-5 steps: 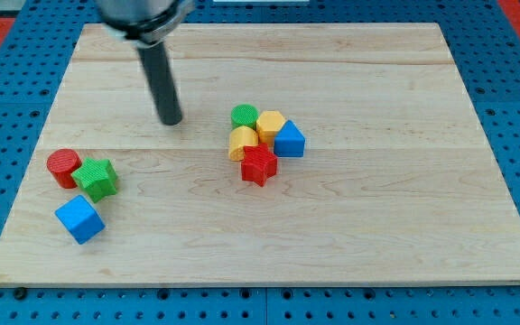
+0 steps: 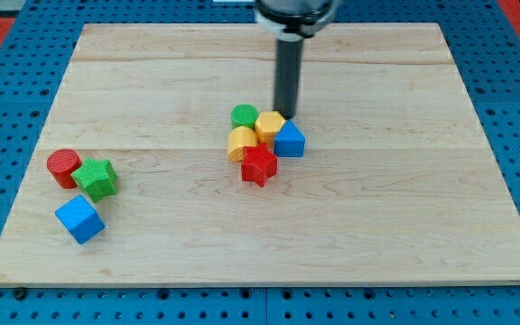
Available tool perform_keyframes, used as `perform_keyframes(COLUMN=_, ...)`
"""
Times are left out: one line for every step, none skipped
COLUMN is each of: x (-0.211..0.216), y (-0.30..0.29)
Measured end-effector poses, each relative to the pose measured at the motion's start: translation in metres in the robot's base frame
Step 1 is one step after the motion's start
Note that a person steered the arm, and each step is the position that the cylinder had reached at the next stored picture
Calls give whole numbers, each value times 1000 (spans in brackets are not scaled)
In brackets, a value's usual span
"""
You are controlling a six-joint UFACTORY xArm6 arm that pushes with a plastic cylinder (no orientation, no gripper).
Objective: Push the green circle to the top of the green star
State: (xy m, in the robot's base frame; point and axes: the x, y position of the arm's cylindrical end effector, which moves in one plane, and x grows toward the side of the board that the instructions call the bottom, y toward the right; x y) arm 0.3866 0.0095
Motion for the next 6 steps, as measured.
perform_keyframes(x=15, y=-26)
perform_keyframes(x=34, y=-61)
perform_keyframes(x=20, y=-86)
perform_keyframes(x=24, y=-115)
perform_keyframes(x=55, y=-172)
perform_keyframes(x=59, y=-189)
